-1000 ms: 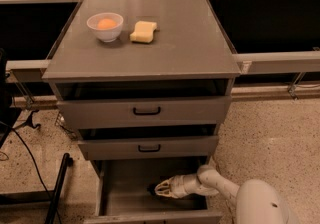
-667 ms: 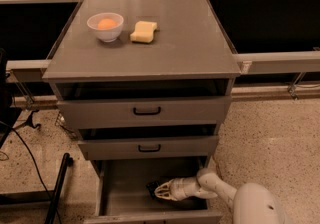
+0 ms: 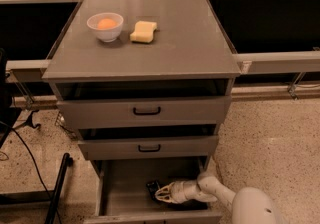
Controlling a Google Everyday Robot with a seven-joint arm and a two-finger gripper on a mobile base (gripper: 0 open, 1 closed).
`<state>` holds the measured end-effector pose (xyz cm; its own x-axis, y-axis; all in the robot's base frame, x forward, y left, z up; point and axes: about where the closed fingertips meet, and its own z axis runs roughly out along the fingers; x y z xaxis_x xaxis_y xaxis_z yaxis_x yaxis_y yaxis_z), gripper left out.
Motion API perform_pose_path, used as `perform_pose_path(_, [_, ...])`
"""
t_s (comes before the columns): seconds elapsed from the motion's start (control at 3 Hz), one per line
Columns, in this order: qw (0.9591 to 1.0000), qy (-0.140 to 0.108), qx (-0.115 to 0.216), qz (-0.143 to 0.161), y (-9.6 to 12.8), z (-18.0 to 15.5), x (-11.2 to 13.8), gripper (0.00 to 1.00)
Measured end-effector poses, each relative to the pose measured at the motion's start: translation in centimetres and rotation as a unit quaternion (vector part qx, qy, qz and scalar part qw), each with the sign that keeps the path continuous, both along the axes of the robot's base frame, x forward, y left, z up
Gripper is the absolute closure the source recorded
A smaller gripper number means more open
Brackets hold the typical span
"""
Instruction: Place rxbar blueberry into bottom drawer
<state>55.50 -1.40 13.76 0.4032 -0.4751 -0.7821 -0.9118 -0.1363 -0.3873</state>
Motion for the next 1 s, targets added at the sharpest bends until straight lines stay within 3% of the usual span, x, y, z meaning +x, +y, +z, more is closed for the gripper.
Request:
perform_pose_path(0.33, [1.0000, -0.001, 0.000, 0.000, 0.00, -0.09, -0.03, 0.84])
perform_pose_path(1.0, [1.0000, -0.001, 0.000, 0.001, 0.01, -0.09, -0.04, 0.38])
